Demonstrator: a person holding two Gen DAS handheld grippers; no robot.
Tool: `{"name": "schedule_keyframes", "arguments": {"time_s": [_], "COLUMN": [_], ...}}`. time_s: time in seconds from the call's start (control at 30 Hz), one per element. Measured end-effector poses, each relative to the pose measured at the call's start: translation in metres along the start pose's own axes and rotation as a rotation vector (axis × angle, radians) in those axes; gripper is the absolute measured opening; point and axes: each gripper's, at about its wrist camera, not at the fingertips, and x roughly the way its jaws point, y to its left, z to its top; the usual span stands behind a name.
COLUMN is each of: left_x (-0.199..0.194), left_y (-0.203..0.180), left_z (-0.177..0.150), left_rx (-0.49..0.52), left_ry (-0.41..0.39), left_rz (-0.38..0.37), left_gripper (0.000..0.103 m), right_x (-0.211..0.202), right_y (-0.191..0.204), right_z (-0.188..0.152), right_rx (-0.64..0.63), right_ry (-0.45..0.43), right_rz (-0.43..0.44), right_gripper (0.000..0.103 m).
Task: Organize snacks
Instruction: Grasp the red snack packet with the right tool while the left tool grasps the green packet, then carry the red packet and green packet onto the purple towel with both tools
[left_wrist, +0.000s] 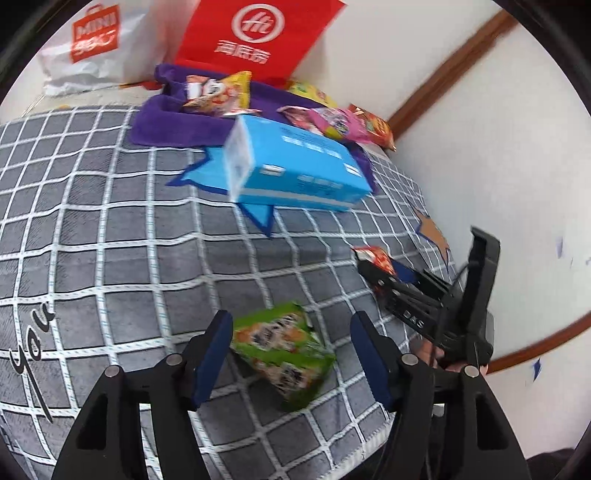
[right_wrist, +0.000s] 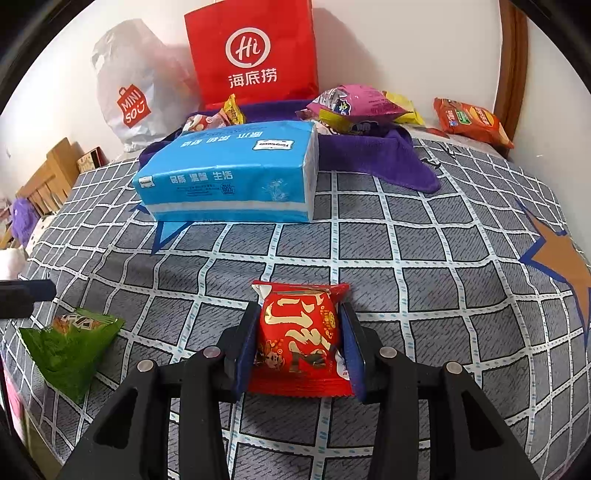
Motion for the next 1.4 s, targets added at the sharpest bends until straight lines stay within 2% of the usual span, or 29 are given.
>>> {"name": "schedule_keyframes", "arguments": {"time_s": [0.17,0.3,0.4,0.57,0.67,0.7,0.83,1.1,1.4], "left_x": [0.016,0.030,0.039,0.043,0.041,0.039,0.031,0.005,-0.022], "left_y": [-0.017,-0.021,-0.021,-0.024,-0.027,-0.026,-0.025,-0.032,-0.040], "left_z": [-0.011,-0.018,-0.019,-0.021,-0.022,-0.021,-0.018,0.000,0.042], "left_rx": [0.048,0.080,0.103,0.140,0.155,0.150,0.139,0.119,0.121], "left_ry": [0.034,0.042,0.044,0.022,0.007,0.005,-0.006,-0.053,-0.111], "left_rz": [0.073,0.168,0.220,0.257,0.257,0.257,0.234,0.223,0.212], "left_gripper": [0.069,0.069,0.069,0.067,0.060,0.053,0.047,0.046,0.046], "right_x": [0.000,-0.002,-0.006,-0.015,-0.023,-0.025,-0.037,-0.055,-0.075], "right_y": [-0.002,-0.003,-0.004,-0.010,-0.016,-0.018,-0.021,-0.016,-0.008], "right_z": [0.000,-0.001,-0.004,-0.007,-0.009,-0.010,-0.011,0.001,0.042], "right_rx": [0.014,0.013,-0.009,-0.018,0.003,0.007,0.017,0.019,0.008], "right_ry": [-0.003,-0.007,-0.014,-0.019,-0.023,-0.024,-0.033,-0.050,-0.094], "right_rz": [0.016,0.021,-0.015,-0.050,-0.058,-0.058,-0.057,-0.045,-0.039], "right_gripper": [0.043,0.042,0.042,0.042,0.042,0.042,0.042,0.042,0.042]}}
